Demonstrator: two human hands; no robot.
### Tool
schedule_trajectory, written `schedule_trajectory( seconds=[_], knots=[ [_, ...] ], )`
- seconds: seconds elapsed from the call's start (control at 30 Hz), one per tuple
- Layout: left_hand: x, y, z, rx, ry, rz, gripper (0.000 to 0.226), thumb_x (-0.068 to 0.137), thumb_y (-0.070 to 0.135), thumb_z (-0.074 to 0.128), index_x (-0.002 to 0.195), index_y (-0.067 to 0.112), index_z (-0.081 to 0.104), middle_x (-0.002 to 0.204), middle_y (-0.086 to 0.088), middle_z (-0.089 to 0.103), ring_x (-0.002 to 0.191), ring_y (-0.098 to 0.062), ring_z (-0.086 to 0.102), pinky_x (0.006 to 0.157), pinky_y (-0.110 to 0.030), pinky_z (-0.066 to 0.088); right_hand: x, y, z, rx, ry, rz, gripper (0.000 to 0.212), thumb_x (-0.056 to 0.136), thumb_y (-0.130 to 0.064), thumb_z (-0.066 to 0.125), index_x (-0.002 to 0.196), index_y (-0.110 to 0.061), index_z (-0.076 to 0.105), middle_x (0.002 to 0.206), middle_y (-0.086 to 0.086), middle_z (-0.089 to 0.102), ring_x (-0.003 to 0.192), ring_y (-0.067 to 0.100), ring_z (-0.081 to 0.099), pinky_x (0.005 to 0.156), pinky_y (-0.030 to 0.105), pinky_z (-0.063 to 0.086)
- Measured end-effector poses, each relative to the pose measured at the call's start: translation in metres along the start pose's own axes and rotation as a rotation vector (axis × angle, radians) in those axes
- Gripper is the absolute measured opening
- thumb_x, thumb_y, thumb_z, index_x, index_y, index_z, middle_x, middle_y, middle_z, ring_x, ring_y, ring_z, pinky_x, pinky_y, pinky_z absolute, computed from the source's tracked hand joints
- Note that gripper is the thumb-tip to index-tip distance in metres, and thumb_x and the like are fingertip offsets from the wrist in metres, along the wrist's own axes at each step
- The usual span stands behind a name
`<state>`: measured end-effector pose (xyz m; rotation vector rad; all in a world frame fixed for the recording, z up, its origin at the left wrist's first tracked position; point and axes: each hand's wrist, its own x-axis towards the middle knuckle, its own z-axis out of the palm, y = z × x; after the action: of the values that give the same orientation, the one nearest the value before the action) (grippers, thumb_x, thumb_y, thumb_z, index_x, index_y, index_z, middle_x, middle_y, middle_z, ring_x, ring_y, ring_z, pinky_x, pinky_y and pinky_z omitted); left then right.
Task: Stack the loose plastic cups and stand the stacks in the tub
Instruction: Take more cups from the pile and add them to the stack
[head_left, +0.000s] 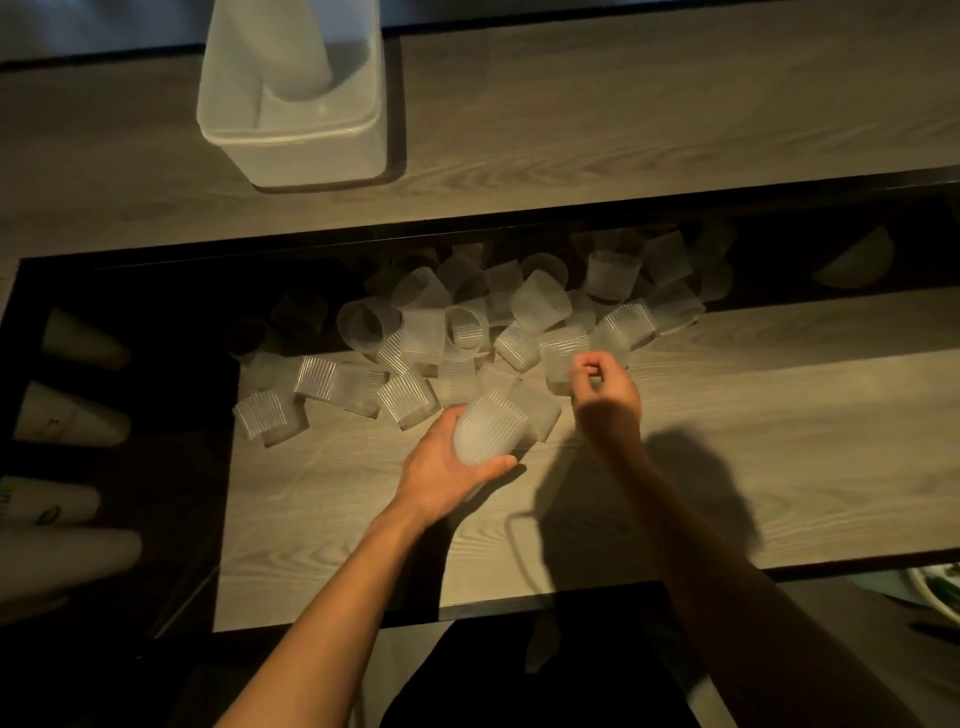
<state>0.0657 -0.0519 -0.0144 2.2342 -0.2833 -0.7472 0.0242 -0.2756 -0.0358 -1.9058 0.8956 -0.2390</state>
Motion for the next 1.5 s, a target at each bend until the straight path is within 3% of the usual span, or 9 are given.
schedule_trajectory(
  seconds=[0.1, 0.17, 0.57, 0.87, 0.97, 1.07, 1.2, 1.37, 1.5],
  knots=[
    [0.002, 0.0, 0.0, 0.014, -0.007, -0.006, 0.088, 0.058, 0.072, 0.08, 0.132, 0.042, 0.043, 0.118, 0.017, 0.057, 0.109, -0.011, 0.057, 0.096, -0.042, 0.051, -0.022, -0.005, -0.008, -0.036, 0.006, -0.234, 0.021, 0.099, -0.036, 0.047, 0.102, -0.023, 0.063, 0.105, 0.002, 0.064, 0.095, 0.017, 0.059, 0.078, 0.03, 0.048],
    [0.005, 0.002, 0.001, 0.026, -0.012, -0.002, 0.092, 0.055, 0.075, 0.079, 0.133, 0.042, 0.042, 0.119, 0.017, 0.057, 0.11, -0.012, 0.057, 0.097, -0.043, 0.051, -0.032, -0.007, -0.009, 0.038, -0.141, -0.347, 0.033, 0.099, -0.039, 0.045, 0.103, -0.015, 0.067, 0.103, 0.0, 0.067, 0.095, 0.016, 0.062, 0.077, 0.032, 0.05],
    [0.001, -0.005, -0.003, -0.038, -0.007, 0.035, 0.092, 0.054, 0.072, 0.079, 0.133, 0.039, 0.046, 0.115, 0.021, 0.055, 0.105, -0.008, 0.057, 0.088, -0.045, 0.056, -0.021, -0.023, -0.02, -0.013, -0.549, -0.285, 0.019, 0.099, -0.019, 0.056, 0.1, -0.012, 0.073, 0.096, -0.002, 0.073, 0.09, 0.014, 0.066, 0.086, 0.043, 0.051],
    [0.0, -0.006, 0.001, -0.016, 0.015, 0.059, 0.09, 0.057, 0.072, 0.079, 0.133, 0.039, 0.045, 0.119, 0.019, 0.056, 0.107, -0.01, 0.058, 0.091, -0.045, 0.055, -0.031, -0.029, -0.003, -0.021, -0.697, -0.295, 0.023, 0.098, -0.012, 0.059, 0.117, -0.006, 0.071, 0.119, 0.005, 0.067, 0.107, 0.01, 0.061, 0.095, 0.022, 0.047],
    [0.001, -0.008, -0.001, -0.007, 0.031, 0.047, 0.091, 0.056, 0.073, 0.078, 0.132, 0.039, 0.044, 0.117, 0.021, 0.054, 0.107, -0.01, 0.058, 0.092, -0.044, 0.054, -0.025, -0.019, 0.0, -0.02, -0.447, -0.333, 0.023, 0.097, -0.01, 0.058, 0.116, -0.013, 0.072, 0.124, 0.004, 0.061, 0.112, 0.014, 0.058, 0.095, 0.015, 0.044],
    [0.0, -0.013, -0.003, 0.001, 0.032, 0.031, 0.086, 0.059, 0.07, 0.08, 0.131, 0.044, 0.041, 0.114, 0.027, 0.051, 0.108, -0.009, 0.056, 0.092, -0.042, 0.053, -0.013, -0.003, 0.005, -0.059, -0.172, -0.107, 0.04, 0.092, -0.024, 0.067, 0.13, -0.015, 0.06, 0.129, 0.008, 0.057, 0.114, 0.022, 0.058, 0.099, 0.036, 0.05],
    [-0.004, -0.017, -0.005, 0.073, 0.004, 0.03, 0.092, 0.058, 0.072, 0.078, 0.137, 0.038, 0.043, 0.12, 0.019, 0.051, 0.11, -0.012, 0.055, 0.093, -0.039, 0.049, -0.011, 0.012, 0.02, -0.358, -0.429, -0.09, 0.084, 0.085, -0.045, 0.073, 0.151, -0.013, 0.034, 0.138, 0.016, 0.051, 0.123, 0.033, 0.049, 0.101, 0.042, 0.043],
    [-0.011, -0.026, -0.007, 0.1, -0.054, -0.009, 0.1, 0.053, 0.08, 0.071, 0.139, 0.039, 0.04, 0.123, 0.016, 0.053, 0.111, -0.012, 0.054, 0.093, -0.039, 0.051, -0.012, 0.023, 0.025, -0.41, -0.379, -0.135, 0.064, 0.081, -0.039, 0.077, 0.13, -0.012, 0.048, 0.112, 0.001, 0.059, 0.101, 0.027, 0.062, 0.084, 0.038, 0.054],
    [-0.012, -0.028, -0.01, 0.07, -0.032, -0.023, 0.099, 0.053, 0.08, 0.073, 0.138, 0.041, 0.041, 0.123, 0.016, 0.054, 0.11, -0.011, 0.055, 0.092, -0.04, 0.052, -0.018, 0.013, 0.02, -0.018, -0.303, 0.087, 0.058, 0.083, -0.034, 0.076, 0.128, -0.016, 0.044, 0.1, -0.006, 0.06, 0.088, 0.018, 0.063, 0.071, 0.03, 0.051]
  ],
)
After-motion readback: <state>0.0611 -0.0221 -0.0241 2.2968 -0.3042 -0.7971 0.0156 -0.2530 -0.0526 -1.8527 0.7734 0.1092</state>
